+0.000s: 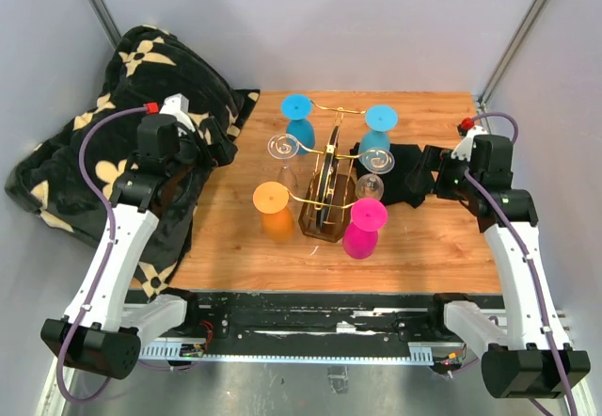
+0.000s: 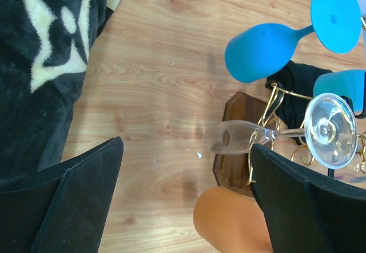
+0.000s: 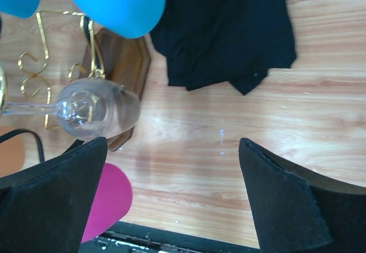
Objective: Take the wine glass off the wine glass rack
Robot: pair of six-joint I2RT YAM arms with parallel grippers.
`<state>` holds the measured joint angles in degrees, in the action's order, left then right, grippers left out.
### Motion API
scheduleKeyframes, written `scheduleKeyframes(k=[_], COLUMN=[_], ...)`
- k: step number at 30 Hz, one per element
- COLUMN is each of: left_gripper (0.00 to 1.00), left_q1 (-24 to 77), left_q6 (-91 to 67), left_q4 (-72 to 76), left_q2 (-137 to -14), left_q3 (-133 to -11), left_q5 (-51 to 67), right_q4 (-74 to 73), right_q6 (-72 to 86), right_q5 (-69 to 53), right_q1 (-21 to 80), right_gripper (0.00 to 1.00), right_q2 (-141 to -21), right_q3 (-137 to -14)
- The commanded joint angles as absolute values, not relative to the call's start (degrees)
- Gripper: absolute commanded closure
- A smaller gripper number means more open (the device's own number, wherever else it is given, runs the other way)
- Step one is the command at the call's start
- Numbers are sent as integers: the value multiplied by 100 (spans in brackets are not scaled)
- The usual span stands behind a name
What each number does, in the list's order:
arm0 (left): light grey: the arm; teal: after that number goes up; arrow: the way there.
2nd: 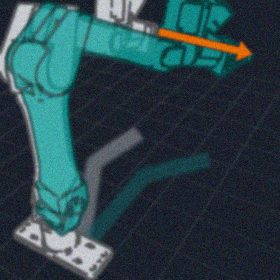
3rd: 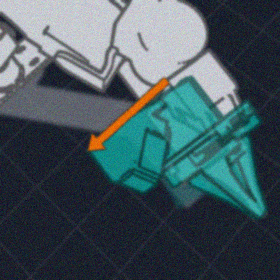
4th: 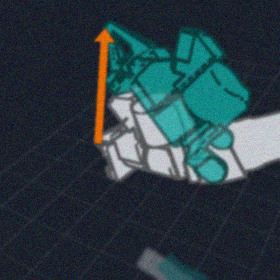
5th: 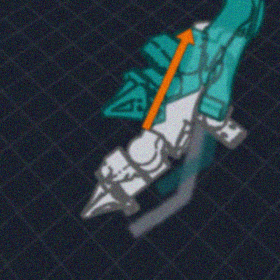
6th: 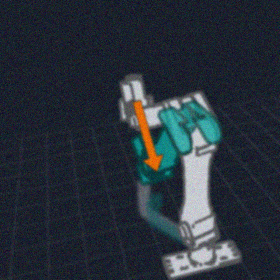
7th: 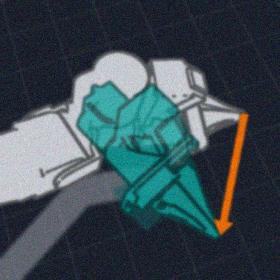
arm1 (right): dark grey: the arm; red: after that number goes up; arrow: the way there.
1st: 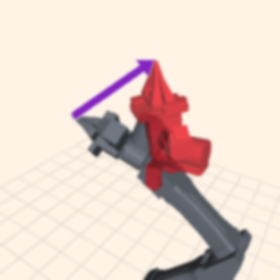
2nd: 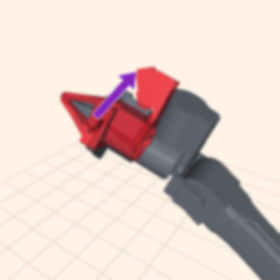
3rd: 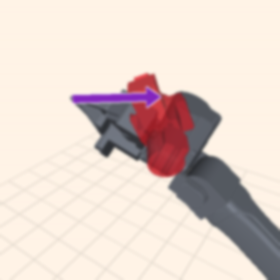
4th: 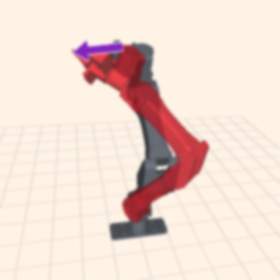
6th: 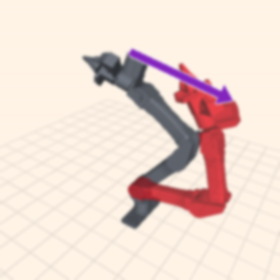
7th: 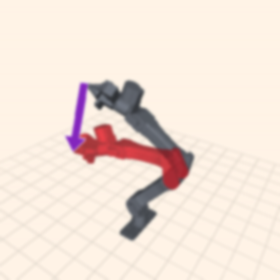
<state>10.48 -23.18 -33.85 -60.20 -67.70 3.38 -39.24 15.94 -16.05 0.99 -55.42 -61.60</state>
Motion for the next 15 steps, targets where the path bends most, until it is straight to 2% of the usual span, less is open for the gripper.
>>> scheduleKeyframes(k=[1,5,11,13,15], left_gripper=[0,0,0,0,0], left_q1=[1081,1081,1081,1081,1081], left_q6=[-2401,-2524,-2526,-2521,-2533], left_q4=[-3426,-3347,-3348,-3417,-3499], left_q2=[-5872,-5884,-5591,-5492,-5420], left_q3=[-6635,-6391,-6289,-6293,-6284], left_q5=[91,247,238,161,179], right_q4=[-4317,-4480,-3218,-2959,-2423], right_q6=[1505,1655,2168,2510,3020], right_q5=[-524,-534,-987,-1494,-2188], right_q1=[44,44,4,-140,-299], right_gripper=[2,2,2,1,11], right_q2=[-5400,-5756,-5994,-6294,-6522], right_q3=[-6440,-6739,-6966,-7088,-7037])
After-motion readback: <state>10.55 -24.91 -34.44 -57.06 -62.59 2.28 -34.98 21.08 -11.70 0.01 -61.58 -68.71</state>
